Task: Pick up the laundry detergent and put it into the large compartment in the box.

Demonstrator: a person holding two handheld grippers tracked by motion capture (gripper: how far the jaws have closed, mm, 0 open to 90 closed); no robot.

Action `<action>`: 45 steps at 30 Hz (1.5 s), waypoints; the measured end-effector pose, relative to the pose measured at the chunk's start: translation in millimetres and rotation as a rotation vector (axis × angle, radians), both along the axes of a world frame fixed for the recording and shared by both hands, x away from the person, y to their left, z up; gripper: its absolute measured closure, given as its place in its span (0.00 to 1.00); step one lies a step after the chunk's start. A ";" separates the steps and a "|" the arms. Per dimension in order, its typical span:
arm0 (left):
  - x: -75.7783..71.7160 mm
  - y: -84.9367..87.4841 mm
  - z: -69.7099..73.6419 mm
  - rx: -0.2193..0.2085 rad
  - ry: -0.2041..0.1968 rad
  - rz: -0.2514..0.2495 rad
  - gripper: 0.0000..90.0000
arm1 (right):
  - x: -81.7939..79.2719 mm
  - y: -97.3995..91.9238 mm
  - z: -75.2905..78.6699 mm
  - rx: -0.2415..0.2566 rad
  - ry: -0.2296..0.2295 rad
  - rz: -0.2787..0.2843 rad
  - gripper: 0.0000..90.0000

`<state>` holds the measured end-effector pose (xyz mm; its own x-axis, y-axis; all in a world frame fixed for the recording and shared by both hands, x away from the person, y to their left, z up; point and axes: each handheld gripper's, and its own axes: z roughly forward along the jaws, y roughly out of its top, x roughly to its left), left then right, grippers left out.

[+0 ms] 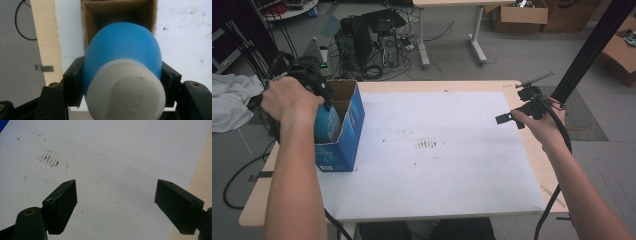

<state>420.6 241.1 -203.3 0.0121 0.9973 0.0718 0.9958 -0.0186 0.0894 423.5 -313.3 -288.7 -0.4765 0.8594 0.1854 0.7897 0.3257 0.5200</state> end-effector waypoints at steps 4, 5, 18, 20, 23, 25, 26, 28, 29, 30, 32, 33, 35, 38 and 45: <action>3.2 0.4 -23.0 0.005 0.022 0.007 0.42 | 0.4 1.4 -2.6 0.002 0.008 0.001 0.21; 3.6 0.5 -26.4 0.005 0.028 0.008 0.42 | 0.7 1.8 -3.3 0.000 0.009 0.001 0.21; 5.1 1.2 -59.4 -0.004 0.053 -0.004 0.42 | 3.0 5.5 -7.1 0.001 0.015 0.004 0.20; 4.8 1.6 -63.1 -0.011 0.053 -0.003 0.42 | 2.9 5.9 -7.6 0.000 0.015 0.004 0.20; 4.9 1.3 -67.2 -0.010 0.062 -0.006 0.42 | 2.6 6.1 -8.0 0.000 0.015 0.005 0.20; 5.1 0.7 -69.4 -0.004 0.065 -0.010 0.42 | 2.6 5.9 -8.3 0.000 0.016 0.004 0.20; 5.2 0.9 -70.3 -0.004 0.064 -0.007 0.42 | 2.6 5.8 -8.4 0.000 0.015 0.004 0.20; 5.3 1.5 -71.6 -0.005 0.060 -0.005 0.42 | 2.7 5.6 -8.9 0.000 0.017 0.004 0.20; 5.4 1.7 -71.7 -0.005 0.060 -0.004 0.42 | 2.6 5.5 -9.2 -0.001 0.018 0.003 0.20; 5.4 1.5 -72.0 -0.004 0.059 -0.007 0.42 | 2.6 5.4 -9.3 -0.001 0.017 0.002 0.20; 5.6 1.1 -72.2 -0.003 0.062 -0.007 0.41 | 2.7 5.0 -9.6 -0.002 0.017 0.004 0.20; 5.7 1.0 -72.3 -0.003 0.060 -0.007 0.41 | 2.5 4.9 -9.6 0.000 0.020 0.002 0.20; 5.8 0.8 -72.6 -0.001 0.061 -0.005 0.41 | 2.4 4.8 -10.0 0.000 0.020 0.002 0.20; 5.8 0.5 -72.7 0.000 0.061 -0.005 0.41 | 2.2 5.2 -10.7 -0.001 0.025 0.006 0.20; 5.4 1.9 -72.7 -0.006 0.061 -0.004 0.41 | 1.8 4.0 -9.8 0.000 0.022 0.005 0.20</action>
<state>426.0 243.0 -276.0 0.0198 0.9977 0.0644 0.9993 -0.0217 0.0291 425.3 -309.3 -298.5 -0.4761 0.8572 0.1964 0.7996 0.3291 0.5023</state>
